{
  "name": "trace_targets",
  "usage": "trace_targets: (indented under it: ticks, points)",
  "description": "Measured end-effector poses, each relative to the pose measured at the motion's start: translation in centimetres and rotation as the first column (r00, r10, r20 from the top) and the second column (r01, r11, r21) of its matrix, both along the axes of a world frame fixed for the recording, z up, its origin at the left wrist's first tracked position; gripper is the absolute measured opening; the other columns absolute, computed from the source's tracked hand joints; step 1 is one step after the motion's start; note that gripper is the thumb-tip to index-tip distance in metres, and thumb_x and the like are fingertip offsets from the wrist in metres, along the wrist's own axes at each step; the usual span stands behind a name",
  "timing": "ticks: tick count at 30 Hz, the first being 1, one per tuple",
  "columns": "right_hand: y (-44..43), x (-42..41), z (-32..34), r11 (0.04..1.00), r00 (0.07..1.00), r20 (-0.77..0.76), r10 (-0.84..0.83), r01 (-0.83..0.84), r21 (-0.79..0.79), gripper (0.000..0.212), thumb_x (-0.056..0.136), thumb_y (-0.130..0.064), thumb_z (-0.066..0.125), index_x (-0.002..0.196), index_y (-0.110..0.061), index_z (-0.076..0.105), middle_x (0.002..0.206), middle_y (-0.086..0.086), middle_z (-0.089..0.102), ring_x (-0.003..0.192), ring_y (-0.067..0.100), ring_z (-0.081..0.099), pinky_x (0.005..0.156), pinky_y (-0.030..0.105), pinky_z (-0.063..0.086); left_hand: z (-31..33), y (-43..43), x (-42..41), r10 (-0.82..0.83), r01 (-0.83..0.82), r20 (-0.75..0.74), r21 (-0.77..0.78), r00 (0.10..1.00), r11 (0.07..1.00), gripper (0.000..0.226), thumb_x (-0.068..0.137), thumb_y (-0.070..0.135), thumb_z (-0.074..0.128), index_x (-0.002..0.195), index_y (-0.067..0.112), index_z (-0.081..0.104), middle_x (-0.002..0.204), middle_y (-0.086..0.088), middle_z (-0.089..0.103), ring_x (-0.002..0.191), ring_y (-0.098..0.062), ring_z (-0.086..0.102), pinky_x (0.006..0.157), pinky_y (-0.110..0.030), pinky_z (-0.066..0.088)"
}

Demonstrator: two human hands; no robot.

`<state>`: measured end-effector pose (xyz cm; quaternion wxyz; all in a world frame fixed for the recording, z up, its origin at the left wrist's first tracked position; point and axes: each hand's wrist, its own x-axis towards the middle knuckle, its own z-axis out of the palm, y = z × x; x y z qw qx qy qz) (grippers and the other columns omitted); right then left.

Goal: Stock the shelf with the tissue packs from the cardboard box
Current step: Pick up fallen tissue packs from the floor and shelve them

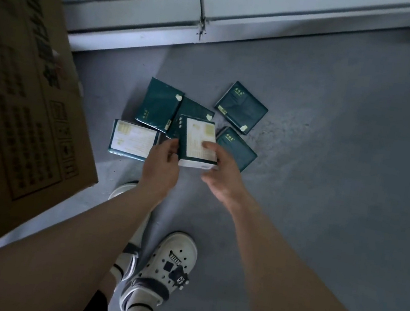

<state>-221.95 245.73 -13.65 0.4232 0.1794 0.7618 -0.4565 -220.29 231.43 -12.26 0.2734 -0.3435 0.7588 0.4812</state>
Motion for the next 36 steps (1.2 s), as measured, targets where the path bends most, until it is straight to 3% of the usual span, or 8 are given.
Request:
trace_targets:
  ticks: [2,6,12,16,21,25,29,36]
  points:
    - [0.8,0.3,2.0,0.998,0.998,0.007,0.065,-0.065,0.004,0.078,0.071,0.007,0.071,0.135,-0.032,0.052,0.137,0.007,0.049,0.113,0.026,0.060,0.093,0.033,0.054,1.7,0.2,-0.1,0.018,-0.018,-0.007,0.029,1.000,0.999,0.034,0.101,0.010,0.042,0.130,0.017,0.057,0.125,-0.007,0.061,0.113,-0.023,0.058,0.101,-0.043,0.047]
    - [2.4,0.4,7.0,0.993,0.996,-0.070,0.061,-0.054,0.101,0.063,0.073,-0.002,0.078,0.128,-0.027,0.056,0.123,0.004,0.051,0.088,-0.001,0.055,0.067,0.001,0.040,5.8,1.1,-0.5,0.029,-0.024,-0.051,0.095,0.998,0.995,0.030,0.101,0.013,0.045,0.124,0.018,0.062,0.123,-0.007,0.063,0.110,-0.022,0.061,0.101,-0.046,0.047]
    - [3.0,-0.3,13.4,0.984,0.976,-0.217,-0.011,0.049,0.173,0.035,0.084,-0.017,0.073,0.118,-0.018,0.064,0.109,0.011,0.057,0.098,0.027,0.059,0.077,0.026,0.046,12.8,1.7,-1.7,-0.048,0.065,-0.131,0.132,0.990,0.989,0.033,0.097,0.006,0.048,0.120,0.025,0.061,0.123,-0.008,0.058,0.106,-0.021,0.060,0.098,-0.035,0.048]
    - [2.7,-1.2,18.6,0.964,0.951,-0.179,-0.253,0.264,0.041,0.022,0.089,-0.017,0.069,0.105,-0.027,0.058,0.094,0.001,0.061,0.083,0.020,0.059,0.074,0.038,0.052,17.9,0.9,-2.6,-0.077,0.087,-0.176,0.049,0.981,0.995,0.044,0.097,0.009,0.052,0.139,0.022,0.047,0.137,-0.003,0.050,0.116,-0.014,0.052,0.094,-0.023,0.038]
    - [2.6,-2.4,25.6,0.888,0.898,-0.038,-0.438,0.426,-0.174,0.019,0.097,-0.016,0.060,0.115,-0.021,0.057,0.098,0.000,0.065,0.087,0.013,0.061,0.069,0.024,0.047,23.8,-1.0,-3.3,-0.060,0.065,-0.199,0.017,0.978,0.998,0.052,0.097,0.014,0.054,0.145,0.020,0.036,0.141,-0.002,0.049,0.127,-0.021,0.049,0.107,-0.038,0.041]
    - [1.7,-2.7,30.2,0.887,0.910,-0.030,-0.413,0.395,-0.239,0.019,0.098,-0.014,0.058,0.116,-0.022,0.059,0.092,-0.007,0.066,0.086,0.009,0.063,0.068,0.021,0.047,27.8,-2.7,-3.1,0.007,0.016,-0.198,0.116,0.980,0.993,0.049,0.099,0.014,0.051,0.146,0.018,0.038,0.134,-0.002,0.056,0.122,-0.017,0.053,0.098,-0.024,0.038]
    - [-0.2,-3.1,33.6,0.908,0.937,-0.016,-0.349,0.334,-0.252,0.015,0.099,-0.016,0.057,0.102,-0.030,0.061,0.090,-0.008,0.066,0.090,0.013,0.063,0.075,0.028,0.051,31.3,-4.9,-2.5,0.049,-0.010,-0.261,0.148,0.964,0.989,0.051,0.098,0.014,0.053,0.146,0.019,0.037,0.135,-0.003,0.054,0.124,-0.018,0.053,0.107,-0.031,0.039]
    - [-6.1,-4.5,37.8,0.935,0.990,0.012,-0.139,0.135,-0.329,0.024,0.101,-0.016,0.052,0.120,-0.027,0.059,0.109,-0.001,0.067,0.090,0.015,0.061,0.072,0.026,0.049,35.0,-10.8,-2.3,0.038,0.012,-0.302,0.162,0.953,0.987,0.032,0.097,0.029,0.057,0.127,0.021,0.061,0.118,0.001,0.066,0.107,-0.013,0.061,0.101,-0.030,0.046]
